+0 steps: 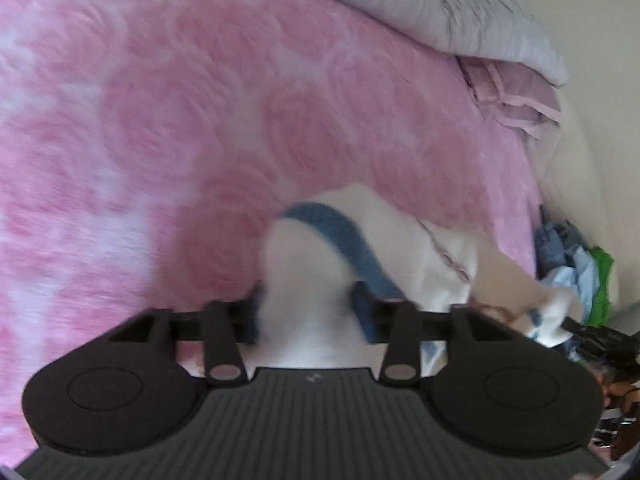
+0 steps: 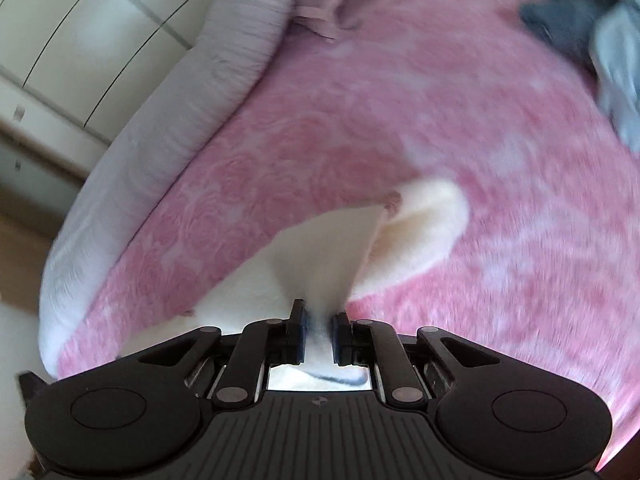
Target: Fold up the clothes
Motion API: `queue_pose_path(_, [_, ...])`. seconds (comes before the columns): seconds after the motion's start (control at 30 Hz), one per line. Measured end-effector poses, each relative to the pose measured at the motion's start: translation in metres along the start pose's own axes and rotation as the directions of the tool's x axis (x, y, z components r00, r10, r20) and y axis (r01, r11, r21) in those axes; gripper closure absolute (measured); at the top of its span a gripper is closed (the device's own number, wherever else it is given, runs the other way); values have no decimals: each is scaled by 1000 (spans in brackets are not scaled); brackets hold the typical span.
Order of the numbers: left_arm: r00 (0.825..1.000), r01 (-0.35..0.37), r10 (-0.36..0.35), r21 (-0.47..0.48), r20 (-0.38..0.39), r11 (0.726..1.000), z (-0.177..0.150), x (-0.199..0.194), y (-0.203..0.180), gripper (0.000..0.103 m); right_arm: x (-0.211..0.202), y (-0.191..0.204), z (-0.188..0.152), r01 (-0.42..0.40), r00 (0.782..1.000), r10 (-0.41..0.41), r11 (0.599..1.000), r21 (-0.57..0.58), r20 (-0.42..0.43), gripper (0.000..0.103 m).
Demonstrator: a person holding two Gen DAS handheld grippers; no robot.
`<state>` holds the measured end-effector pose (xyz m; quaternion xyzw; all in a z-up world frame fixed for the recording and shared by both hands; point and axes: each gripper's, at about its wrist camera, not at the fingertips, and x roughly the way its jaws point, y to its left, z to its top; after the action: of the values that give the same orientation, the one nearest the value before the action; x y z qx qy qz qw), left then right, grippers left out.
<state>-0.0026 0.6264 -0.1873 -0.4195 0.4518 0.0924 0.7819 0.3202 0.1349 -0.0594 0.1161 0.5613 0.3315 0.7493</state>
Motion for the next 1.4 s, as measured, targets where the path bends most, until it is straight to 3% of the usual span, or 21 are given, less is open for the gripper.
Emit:
queue_pose_path(0.13, [990, 51, -43, -54, 134, 997, -13, -47, 3, 96, 4, 19, 14, -35, 998, 35, 999, -9, 48, 95])
queue_pose_path(0.27, [950, 54, -33, -61, 312, 997, -17, -136, -7, 98, 1, 74, 41, -135, 983, 146, 986, -101, 112, 97])
queue_pose_path(0.37, [896, 19, -2, -35, 445, 999, -32, -225, -30, 99, -17, 127, 63, -283, 936, 313, 942, -181, 160, 97])
queue_pose_path(0.5, [793, -43, 66, -52, 605, 998, -78, -340, -62, 99, -46, 190, 86, -429, 864, 484, 853, -299, 141, 97])
queue_pose_path(0.53, [769, -49, 83, -72, 634, 996, -92, -363, -68, 99, -52, 201, 89, -438, 859, 498, 837, -328, 122, 97])
queue_pose_path(0.57, [756, -41, 98, -102, 647, 994, -106, -380, -71, 99, -57, 212, 91, -448, 853, 511, 820, -357, 103, 97])
queue_pose_path(0.6, [760, -23, 101, -129, 642, 991, -118, -387, -73, 99, -63, 222, 94, -453, 850, 520, 804, -384, 85, 97])
queue_pose_path(0.67, [796, 22, 83, -165, 599, 986, -139, -387, -77, 99, -67, 230, 102, -429, 867, 495, 797, -424, 55, 97])
queue_pose_path(0.7, [824, 35, 74, -180, 562, 983, -147, -379, -78, 97, -67, 229, 105, -400, 884, 465, 805, -438, 49, 97])
queue_pose_path(0.73, [864, 32, 68, -190, 499, 981, -153, -360, -78, 88, -65, 228, 109, -364, 903, 428, 813, -454, 42, 97])
queue_pose_path(0.77, [899, 30, 61, -199, 434, 979, -158, -341, -78, 77, -60, 228, 113, -300, 932, 360, 822, -483, 33, 97])
queue_pose_path(0.83, [956, -5, 68, -218, 284, 976, -170, -303, -71, 74, -36, 216, 120, -160, 985, 168, 844, -513, -30, 96])
queue_pose_path(0.87, [977, -29, 74, -218, 200, 976, -176, -281, -66, 74, -20, 207, 124, -84, 996, 51, 850, -521, -78, 95])
queue_pose_path(0.9, [989, -43, 72, -215, 129, 976, -182, -262, -61, 74, -2, 196, 126, 2, 990, -76, 848, -530, -119, 93])
queue_pose_path(0.93, [996, -47, 62, -211, 63, 976, -187, -245, -55, 75, 16, 179, 123, 130, 965, -231, 835, -535, -126, 93])
queue_pose_path(0.97, [999, -40, 43, -207, 12, 977, -192, -231, -50, 75, 29, 166, 116, 220, 935, -335, 807, -549, -118, 92])
queue_pose_path(1.07, [996, -76, 67, -192, -56, 978, -187, -217, -34, 75, 58, 137, 87, 308, 871, -471, 741, -596, -136, 88])
queue_pose_path(1.17, [992, -128, 127, -135, -17, 983, -155, -218, -17, 71, 75, 121, 68, 238, 893, -400, 809, -538, -206, 69])
queue_pose_path(1.23, [981, -185, 187, -41, 44, 982, -123, -211, -11, 69, 94, 117, 62, 192, 911, -345, 841, -505, -227, 56])
queue_pose_path(1.33, [962, -255, 248, 53, 113, 966, -71, -176, 7, 64, 123, 119, 60, 158, 930, -297, 855, -493, -217, 51])
queue_pose_path(1.4, [955, -281, 271, 73, 117, 957, -39, -141, 29, 64, 143, 124, 63, 137, 941, -268, 862, -488, -209, 50])
